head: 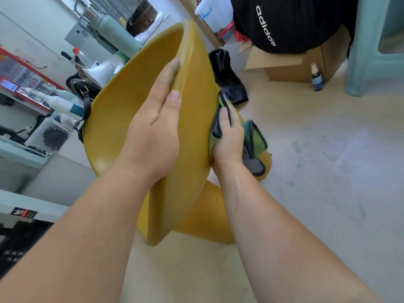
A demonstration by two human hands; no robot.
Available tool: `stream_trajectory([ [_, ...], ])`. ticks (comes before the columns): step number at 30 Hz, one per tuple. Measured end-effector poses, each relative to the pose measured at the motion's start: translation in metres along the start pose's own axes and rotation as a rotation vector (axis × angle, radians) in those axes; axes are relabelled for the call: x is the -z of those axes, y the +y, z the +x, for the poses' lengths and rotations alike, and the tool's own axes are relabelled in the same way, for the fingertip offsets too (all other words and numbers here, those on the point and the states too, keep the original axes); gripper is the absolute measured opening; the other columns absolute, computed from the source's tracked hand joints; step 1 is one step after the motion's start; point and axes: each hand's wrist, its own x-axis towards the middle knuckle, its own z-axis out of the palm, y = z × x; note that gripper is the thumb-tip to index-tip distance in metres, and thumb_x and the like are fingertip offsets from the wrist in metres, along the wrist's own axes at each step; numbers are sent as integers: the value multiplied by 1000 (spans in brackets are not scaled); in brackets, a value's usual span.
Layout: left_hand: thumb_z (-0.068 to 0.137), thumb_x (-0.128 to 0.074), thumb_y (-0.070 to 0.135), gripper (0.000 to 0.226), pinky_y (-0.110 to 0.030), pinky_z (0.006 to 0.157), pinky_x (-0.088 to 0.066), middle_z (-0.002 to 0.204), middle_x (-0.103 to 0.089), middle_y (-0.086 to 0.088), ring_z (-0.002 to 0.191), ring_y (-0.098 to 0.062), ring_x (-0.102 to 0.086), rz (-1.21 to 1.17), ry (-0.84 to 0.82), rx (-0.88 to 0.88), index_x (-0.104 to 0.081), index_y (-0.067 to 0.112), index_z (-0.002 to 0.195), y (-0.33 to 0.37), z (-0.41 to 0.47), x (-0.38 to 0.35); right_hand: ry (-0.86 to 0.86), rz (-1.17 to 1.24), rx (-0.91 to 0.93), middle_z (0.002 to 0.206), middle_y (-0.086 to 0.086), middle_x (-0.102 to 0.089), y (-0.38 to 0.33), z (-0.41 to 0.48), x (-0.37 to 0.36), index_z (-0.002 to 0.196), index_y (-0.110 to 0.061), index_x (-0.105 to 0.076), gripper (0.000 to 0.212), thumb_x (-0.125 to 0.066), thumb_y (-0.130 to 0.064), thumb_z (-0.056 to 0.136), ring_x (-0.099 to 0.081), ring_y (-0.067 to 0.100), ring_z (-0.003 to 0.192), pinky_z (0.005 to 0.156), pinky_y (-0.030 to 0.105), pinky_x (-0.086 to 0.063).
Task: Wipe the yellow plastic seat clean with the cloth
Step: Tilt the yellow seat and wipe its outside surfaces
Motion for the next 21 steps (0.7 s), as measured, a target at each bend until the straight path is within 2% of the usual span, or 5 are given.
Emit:
stream_trajectory([
  [5,108,-23,35,42,7,93,-28,125,-34,48,116,32,-32,-75,-41,21,-34,50,147,4,-3,1,117,99,-312,146,-17,-53,45,-81,13,140,-43,-54,41,-41,-50,102,-48,5,136,118,42,-35],
  [10,108,-21,32,43,8,88,-26,126,-35,47,113,35,-32,-86,-59,7,-34,43,148,1,-6,4,137,-192,63,151,-25,-38,-29,-135,-16,133,-57,-43,34,-38,-41,103,-31,-6,140,119,23,-22],
  [14,109,-22,29,44,-5,107,-26,141,-36,35,129,22,-32,-126,-64,-32,-34,35,151,-2,-3,6,41,-161,402,144,1,-56,-69,-62,-27,135,-25,-62,38,-48,-28,100,-48,15,133,116,34,-33],
  [16,109,-21,32,44,-19,115,-28,143,-37,34,134,13,-34,-151,-86,-24,-33,37,151,-1,-2,5,-4,-102,333,139,6,-60,-63,-12,-22,134,-16,-64,39,-50,-25,99,-51,16,131,116,41,-37],
  [21,108,-28,28,44,-8,100,-40,134,-39,40,125,17,-42,-185,-106,23,-34,46,148,6,2,0,11,20,-101,138,-5,-61,7,-1,1,134,-30,-61,48,-48,-53,94,-54,14,130,114,45,-40],
])
